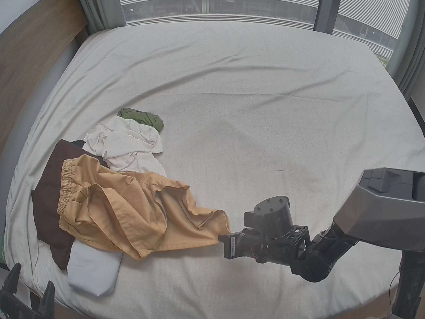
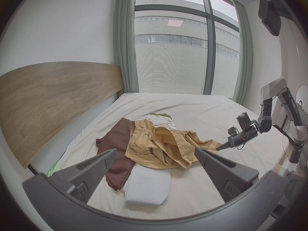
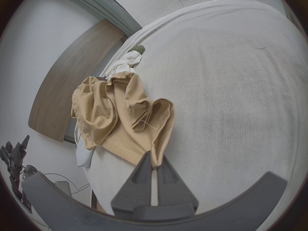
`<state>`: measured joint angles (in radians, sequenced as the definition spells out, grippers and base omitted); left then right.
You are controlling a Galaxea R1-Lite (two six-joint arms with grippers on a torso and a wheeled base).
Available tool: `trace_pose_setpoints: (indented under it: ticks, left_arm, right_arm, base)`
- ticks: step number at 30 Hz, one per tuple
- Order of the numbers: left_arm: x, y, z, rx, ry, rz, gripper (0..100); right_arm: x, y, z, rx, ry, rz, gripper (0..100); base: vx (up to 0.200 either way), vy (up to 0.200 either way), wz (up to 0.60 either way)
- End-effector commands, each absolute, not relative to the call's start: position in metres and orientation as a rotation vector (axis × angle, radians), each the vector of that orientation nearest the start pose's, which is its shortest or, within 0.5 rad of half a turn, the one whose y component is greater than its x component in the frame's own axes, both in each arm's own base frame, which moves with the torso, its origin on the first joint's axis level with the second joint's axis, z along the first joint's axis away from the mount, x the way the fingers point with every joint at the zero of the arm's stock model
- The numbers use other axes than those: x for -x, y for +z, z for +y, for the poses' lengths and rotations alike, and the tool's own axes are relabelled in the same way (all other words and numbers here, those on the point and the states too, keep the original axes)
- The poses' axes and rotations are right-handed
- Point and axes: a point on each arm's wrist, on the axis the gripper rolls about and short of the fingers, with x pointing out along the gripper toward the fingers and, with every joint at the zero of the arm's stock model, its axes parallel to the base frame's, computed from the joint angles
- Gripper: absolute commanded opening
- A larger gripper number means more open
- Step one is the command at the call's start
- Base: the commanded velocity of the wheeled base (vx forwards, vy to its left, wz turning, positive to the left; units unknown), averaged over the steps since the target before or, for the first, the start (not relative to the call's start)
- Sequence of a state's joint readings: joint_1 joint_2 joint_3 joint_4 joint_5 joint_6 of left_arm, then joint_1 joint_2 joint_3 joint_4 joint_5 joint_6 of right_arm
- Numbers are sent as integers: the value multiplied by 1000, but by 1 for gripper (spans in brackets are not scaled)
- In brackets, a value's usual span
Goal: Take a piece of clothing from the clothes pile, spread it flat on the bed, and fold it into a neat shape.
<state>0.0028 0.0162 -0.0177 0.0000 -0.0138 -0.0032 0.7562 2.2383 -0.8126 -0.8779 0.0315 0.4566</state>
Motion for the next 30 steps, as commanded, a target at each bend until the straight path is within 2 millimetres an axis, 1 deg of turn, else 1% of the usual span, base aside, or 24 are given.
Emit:
trace_pose_setpoints:
  ticks: [1,10,17,19,30]
  left_arm:
    - [23,75,0,5,-12,0,100]
    - [23,75,0,5,-11,0,100]
    - [23,75,0,5,-12,0,100]
    - [23,75,0,5,-12,0,100]
    - [23,75,0,5,-11,0,100]
  right_arm:
    - [-271,24,252,-231,625,673,0]
    - [-266,26,234,-222,607,654,0]
    - [-263,24,222,-212,584,672,0]
    - [-262,25,221,-212,584,672,0]
    - [-257,22,195,-194,554,632,0]
  base:
    - [0,0,0]
    - [0,0,0]
    - [0,0,0]
    - [0,0,0]
    - [0,0,0]
